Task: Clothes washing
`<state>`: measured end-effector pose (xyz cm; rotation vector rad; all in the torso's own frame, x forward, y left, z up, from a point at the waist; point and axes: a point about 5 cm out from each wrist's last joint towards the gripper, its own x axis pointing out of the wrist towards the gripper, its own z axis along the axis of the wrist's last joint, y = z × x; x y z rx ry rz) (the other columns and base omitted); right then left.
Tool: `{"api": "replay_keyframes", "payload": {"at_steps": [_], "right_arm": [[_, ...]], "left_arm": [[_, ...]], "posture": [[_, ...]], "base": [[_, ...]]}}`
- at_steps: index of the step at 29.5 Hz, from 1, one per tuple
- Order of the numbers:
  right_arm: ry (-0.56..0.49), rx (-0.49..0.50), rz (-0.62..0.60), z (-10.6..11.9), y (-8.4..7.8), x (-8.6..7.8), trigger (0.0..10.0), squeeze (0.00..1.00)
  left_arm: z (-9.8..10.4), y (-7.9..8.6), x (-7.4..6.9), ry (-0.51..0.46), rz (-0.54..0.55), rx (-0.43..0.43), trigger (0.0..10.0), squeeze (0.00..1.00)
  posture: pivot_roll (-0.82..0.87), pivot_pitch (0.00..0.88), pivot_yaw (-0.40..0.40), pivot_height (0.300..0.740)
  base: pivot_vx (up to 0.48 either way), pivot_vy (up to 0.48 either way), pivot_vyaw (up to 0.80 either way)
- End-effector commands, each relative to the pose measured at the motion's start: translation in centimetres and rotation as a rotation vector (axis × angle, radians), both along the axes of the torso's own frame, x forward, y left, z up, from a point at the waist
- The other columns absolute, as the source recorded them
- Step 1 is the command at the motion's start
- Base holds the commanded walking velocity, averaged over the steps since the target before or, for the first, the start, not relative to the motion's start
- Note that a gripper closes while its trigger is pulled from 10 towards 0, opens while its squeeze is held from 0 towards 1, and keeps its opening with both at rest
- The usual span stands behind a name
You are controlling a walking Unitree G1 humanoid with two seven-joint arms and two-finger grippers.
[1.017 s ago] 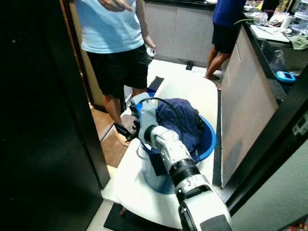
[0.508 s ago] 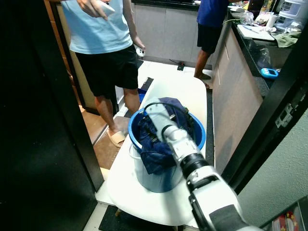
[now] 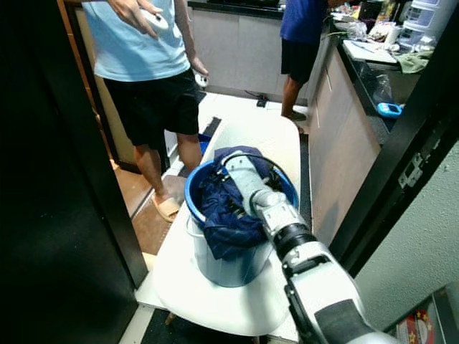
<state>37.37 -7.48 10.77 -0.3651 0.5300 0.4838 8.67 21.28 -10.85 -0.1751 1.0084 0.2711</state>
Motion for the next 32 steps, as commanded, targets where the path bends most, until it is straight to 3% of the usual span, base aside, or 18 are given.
{"api": "replay_keyframes", "payload": {"at_steps": [1, 4, 6, 8, 11, 12, 15, 21, 26, 32], "right_arm": [[0.064, 0.018, -0.026, -1.1, -0.4, -0.5, 10.0, 0.00], [0.143, 0.071, -0.068, -2.1, 0.1, -1.2, 10.0, 0.00], [0.143, 0.071, -0.068, -2.1, 0.1, -1.2, 10.0, 0.00], [0.181, 0.130, -0.119, -2.7, 0.8, -1.8, 10.0, 0.00], [0.183, 0.144, -0.133, -2.8, 0.9, -1.9, 10.0, 0.00], [0.148, 0.151, -0.184, -2.8, 0.8, -1.9, 10.0, 0.00], [0.147, 0.159, -0.215, -2.9, 0.9, -2.1, 10.0, 0.00], [0.178, 0.197, -0.237, -2.8, 1.5, -2.3, 10.0, 0.00], [0.177, 0.168, -0.224, -2.8, 1.6, -2.5, 10.0, 0.00], [0.239, 0.146, -0.187, -3.8, 2.9, -4.0, 10.0, 0.00]], "left_arm": [[-0.2, -0.5, -0.7, 0.016, 0.003, -0.013, 10.0, 0.00], [-0.4, -0.8, -1.6, 0.028, 0.000, -0.021, 10.0, 0.00], [-0.4, -0.8, -1.6, 0.028, 0.000, -0.021, 10.0, 0.00], [-0.7, -1.5, -2.8, 0.050, -0.014, -0.033, 10.0, 0.00], [-0.7, -1.7, -3.1, 0.055, -0.017, -0.035, 10.0, 0.00], [-0.8, -2.2, -3.8, 0.068, -0.024, -0.041, 10.0, 0.00], [-0.9, -2.4, -4.5, 0.079, -0.021, -0.045, 10.0, 0.00], [-0.8, -2.0, -4.6, 0.066, -0.031, -0.037, 10.0, 0.00], [-0.7, -2.0, -4.4, 0.047, -0.038, -0.030, 10.0, 0.00], [-0.6, -1.9, -4.3, 0.018, -0.054, -0.022, 10.0, 0.00]], "posture": [[0.17, 0.000, -0.135, 0.740], [0.15, 0.000, -0.144, 0.740], [0.15, 0.000, -0.144, 0.740], [0.14, 0.059, -0.155, 0.740], [0.14, 0.059, -0.155, 0.740], [0.12, 0.111, -0.164, 0.740], [0.12, 0.131, -0.166, 0.740], [0.11, 0.158, -0.167, 0.740], [0.11, 0.187, -0.169, 0.740], [0.11, 0.224, -0.178, 0.740]], "base": [[0.000, 0.000, 0.00], [0.000, 0.000, 0.00], [0.000, 0.000, 0.00], [0.000, 0.000, 0.00], [0.000, 0.000, 0.00], [0.000, 0.000, 0.00], [0.000, 0.000, 0.00], [0.000, 0.000, 0.00], [0.000, 0.000, 0.00], [0.000, 0.000, 0.00]]}}
